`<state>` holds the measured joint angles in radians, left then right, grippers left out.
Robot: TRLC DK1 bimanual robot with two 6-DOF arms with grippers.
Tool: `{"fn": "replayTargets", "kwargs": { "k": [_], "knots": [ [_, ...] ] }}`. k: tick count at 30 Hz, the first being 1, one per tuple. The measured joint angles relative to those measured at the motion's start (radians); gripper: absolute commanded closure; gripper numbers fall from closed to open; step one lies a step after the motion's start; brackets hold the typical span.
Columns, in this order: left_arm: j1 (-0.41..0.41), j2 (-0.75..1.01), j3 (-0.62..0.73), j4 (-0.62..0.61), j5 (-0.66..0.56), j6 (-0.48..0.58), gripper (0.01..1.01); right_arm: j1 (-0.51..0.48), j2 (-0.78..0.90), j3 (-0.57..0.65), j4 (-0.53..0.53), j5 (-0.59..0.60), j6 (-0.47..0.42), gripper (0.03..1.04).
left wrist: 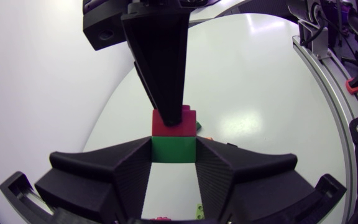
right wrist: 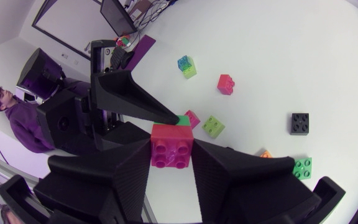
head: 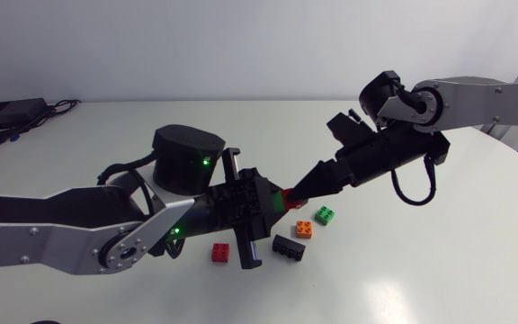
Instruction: Disassemble duplo
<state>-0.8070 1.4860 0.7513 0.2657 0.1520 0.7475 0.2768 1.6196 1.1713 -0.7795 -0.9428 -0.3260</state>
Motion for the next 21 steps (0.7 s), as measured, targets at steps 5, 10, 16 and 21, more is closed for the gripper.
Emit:
{"fn": "replayTargets", "kwargs": {
  "k": [5,10,16,21],
  "knots": [
    [-0.028,-0.010,-0.023,0.006,-0.018,0.024,0.702,0.006,0.000,0.005,-0.054,0.014,-0.008,0.79],
    [-0.051,-0.014,-0.045,0.048,-0.036,0.045,0.702,0.005,0.001,0.036,-0.129,0.036,-0.043,0.79],
    [-0.053,-0.024,-0.060,0.080,-0.037,0.054,0.702,-0.004,0.001,0.058,-0.165,0.035,-0.080,0.79],
    [-0.053,-0.031,-0.075,0.082,-0.044,0.076,0.702,-0.005,0.001,0.060,-0.172,0.038,-0.094,0.79]
  ]
}}
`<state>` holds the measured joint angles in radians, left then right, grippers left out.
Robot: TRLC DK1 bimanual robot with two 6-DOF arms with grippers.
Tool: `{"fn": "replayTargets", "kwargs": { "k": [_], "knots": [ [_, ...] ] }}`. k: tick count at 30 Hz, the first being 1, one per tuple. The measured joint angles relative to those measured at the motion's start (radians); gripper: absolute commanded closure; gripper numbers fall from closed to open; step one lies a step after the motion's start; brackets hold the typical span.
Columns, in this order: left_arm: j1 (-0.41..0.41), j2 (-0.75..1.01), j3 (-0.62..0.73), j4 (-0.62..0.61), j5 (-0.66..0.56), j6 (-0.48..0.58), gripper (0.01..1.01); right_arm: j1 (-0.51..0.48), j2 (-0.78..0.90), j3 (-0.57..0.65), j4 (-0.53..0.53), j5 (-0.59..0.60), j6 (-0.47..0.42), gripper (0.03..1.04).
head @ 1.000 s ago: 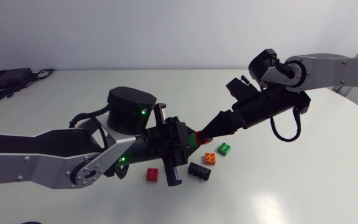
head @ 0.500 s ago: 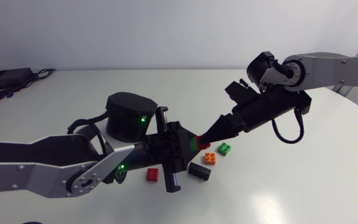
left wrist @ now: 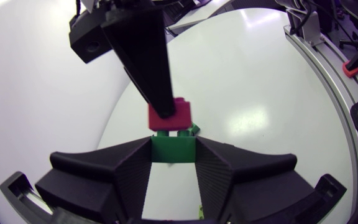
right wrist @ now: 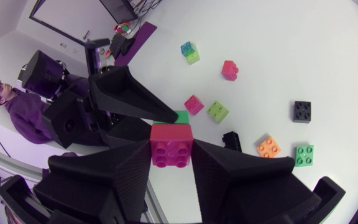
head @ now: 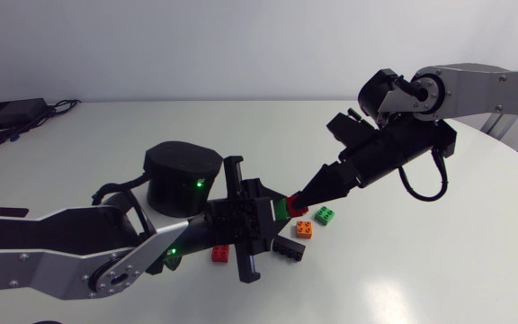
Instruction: Disassemble duplo
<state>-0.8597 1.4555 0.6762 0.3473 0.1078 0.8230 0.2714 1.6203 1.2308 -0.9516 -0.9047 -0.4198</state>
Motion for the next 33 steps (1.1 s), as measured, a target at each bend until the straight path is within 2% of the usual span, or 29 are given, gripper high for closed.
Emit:
{"fn": "replayTargets", "kwargs": {
  "k": [7,11,17,21,27,30,33],
  "knots": [
    [0.015,0.000,-0.034,-0.027,-0.012,-0.003,0.702,-0.015,-0.028,-0.017,0.075,0.059,0.004,0.79],
    [0.083,0.039,0.000,-0.029,-0.011,-0.024,0.702,-0.031,-0.069,-0.043,0.110,0.117,0.005,0.79],
    [0.195,0.208,0.183,-0.117,0.031,-0.119,0.700,-0.034,-0.106,-0.102,0.144,0.177,0.004,0.79],
    [0.210,0.339,0.311,-0.212,0.065,-0.170,0.697,-0.024,-0.120,-0.142,0.168,0.244,0.004,0.79],
    [0.210,0.486,0.453,-0.385,0.072,-0.193,0.689,-0.016,-0.127,-0.193,0.220,0.369,0.002,0.79],
    [0.210,0.509,0.467,-0.424,0.072,-0.193,0.590,-0.018,-0.131,-0.208,0.222,0.421,-0.008,0.79],
    [0.211,0.510,0.479,-0.472,0.069,-0.193,0.320,-0.021,-0.152,-0.224,0.222,0.480,-0.020,0.79]
  ]
}}
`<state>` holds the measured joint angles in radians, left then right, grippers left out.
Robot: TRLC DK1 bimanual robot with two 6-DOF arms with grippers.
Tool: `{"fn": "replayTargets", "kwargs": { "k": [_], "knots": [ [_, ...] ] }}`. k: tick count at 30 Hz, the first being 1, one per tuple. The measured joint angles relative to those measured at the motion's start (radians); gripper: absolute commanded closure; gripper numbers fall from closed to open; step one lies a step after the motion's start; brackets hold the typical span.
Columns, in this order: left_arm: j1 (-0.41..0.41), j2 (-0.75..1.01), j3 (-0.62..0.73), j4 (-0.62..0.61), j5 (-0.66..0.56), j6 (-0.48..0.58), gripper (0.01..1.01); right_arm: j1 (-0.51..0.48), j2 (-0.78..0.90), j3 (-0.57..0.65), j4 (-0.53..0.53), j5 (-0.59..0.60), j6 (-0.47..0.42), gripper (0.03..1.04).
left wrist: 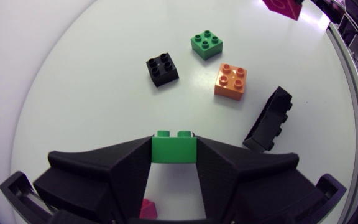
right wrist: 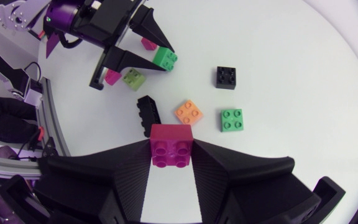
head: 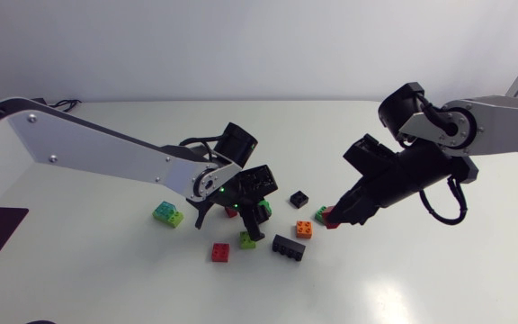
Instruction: Disassemble duplo
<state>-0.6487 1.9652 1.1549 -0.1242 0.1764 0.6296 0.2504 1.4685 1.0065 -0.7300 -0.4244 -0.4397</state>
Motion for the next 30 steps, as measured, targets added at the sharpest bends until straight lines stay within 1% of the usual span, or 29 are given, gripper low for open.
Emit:
{"fn": "replayTargets", "kwargs": {
  "k": [2,4,6,10,16,21,22,23,25,26,27,29,30],
  "knots": [
    [0.004,0.000,0.014,-0.033,0.000,0.000,0.152,0.000,-0.018,-0.011,0.000,0.042,-0.013,0.78],
    [0.016,-0.007,0.022,-0.055,0.000,0.000,0.074,0.000,-0.024,-0.018,0.000,0.071,-0.026,0.78],
    [0.036,-0.026,0.022,-0.094,0.004,0.000,0.057,0.000,-0.024,-0.026,0.001,0.087,-0.035,0.78],
    [0.092,-0.114,0.021,-0.179,0.012,0.002,0.057,0.001,-0.012,-0.039,0.006,0.093,-0.056,0.78],
    [0.193,-0.274,0.016,-0.293,0.027,0.021,0.062,0.006,0.022,-0.070,0.055,0.119,-0.085,0.78],
    [0.276,-0.295,-0.006,-0.378,0.026,0.028,0.062,0.025,0.055,-0.115,0.081,0.127,-0.105,0.77],
    [0.286,-0.295,-0.017,-0.388,0.026,0.028,0.062,0.032,0.059,-0.123,0.083,0.127,-0.108,0.74],
    [0.293,-0.295,-0.027,-0.394,0.026,0.028,0.062,0.041,0.062,-0.129,0.083,0.129,-0.109,0.69],
    [0.303,-0.294,-0.042,-0.397,0.015,0.027,0.062,0.058,0.064,-0.135,0.087,0.130,-0.108,0.55],
    [0.308,-0.290,-0.045,-0.397,0.006,0.027,0.064,0.069,0.064,-0.136,0.087,0.130,-0.108,0.51],
    [0.314,-0.284,-0.046,-0.398,0.003,0.027,0.064,0.079,0.064,-0.138,0.090,0.130,-0.108,0.45],
    [0.328,-0.270,-0.048,-0.397,-0.005,0.027,0.074,0.099,0.064,-0.145,0.101,0.138,-0.108,0.30],
    [0.336,-0.264,-0.051,-0.397,-0.017,0.026,0.074,0.107,0.064,-0.149,0.103,0.138,-0.108,0.24]
  ]
}}
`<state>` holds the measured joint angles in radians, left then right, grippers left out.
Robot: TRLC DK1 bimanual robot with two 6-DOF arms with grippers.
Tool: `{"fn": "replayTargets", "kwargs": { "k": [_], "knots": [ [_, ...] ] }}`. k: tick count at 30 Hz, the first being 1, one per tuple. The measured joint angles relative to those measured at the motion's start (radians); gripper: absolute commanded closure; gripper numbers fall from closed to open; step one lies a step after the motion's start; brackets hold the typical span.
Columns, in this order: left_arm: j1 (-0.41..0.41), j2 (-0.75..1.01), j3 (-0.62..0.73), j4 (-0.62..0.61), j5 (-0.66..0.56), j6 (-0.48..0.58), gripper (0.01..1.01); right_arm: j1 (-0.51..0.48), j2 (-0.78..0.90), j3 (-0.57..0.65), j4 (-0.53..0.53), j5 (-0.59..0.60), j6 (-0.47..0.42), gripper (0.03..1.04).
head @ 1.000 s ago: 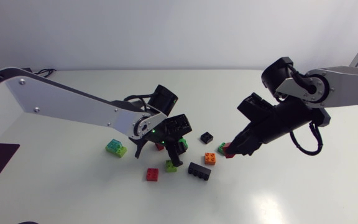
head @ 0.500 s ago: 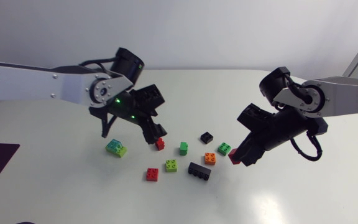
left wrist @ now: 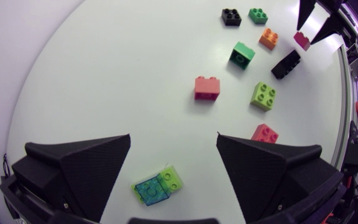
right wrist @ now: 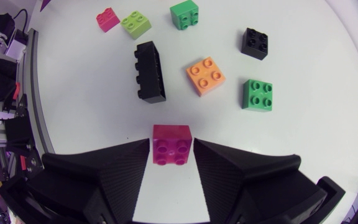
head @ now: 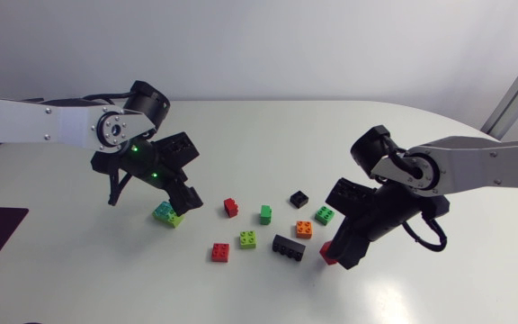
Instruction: Disassemble duplo
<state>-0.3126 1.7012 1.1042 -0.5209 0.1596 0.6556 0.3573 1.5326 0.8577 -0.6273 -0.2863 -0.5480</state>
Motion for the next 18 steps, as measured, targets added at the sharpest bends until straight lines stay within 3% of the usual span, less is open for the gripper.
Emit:
{"fn": "replayTargets", "kwargs": {
  "k": [6,18],
  "knots": [
    [0.063,0.016,-0.026,-0.002,-0.057,-0.032,0.089,0.024,0.000,-0.026,0.002,0.023,0.000,0.11],
    [0.145,0.016,-0.088,-0.003,-0.123,-0.143,0.179,0.045,-0.027,-0.026,0.002,0.026,0.009,0.11]
  ]
}}
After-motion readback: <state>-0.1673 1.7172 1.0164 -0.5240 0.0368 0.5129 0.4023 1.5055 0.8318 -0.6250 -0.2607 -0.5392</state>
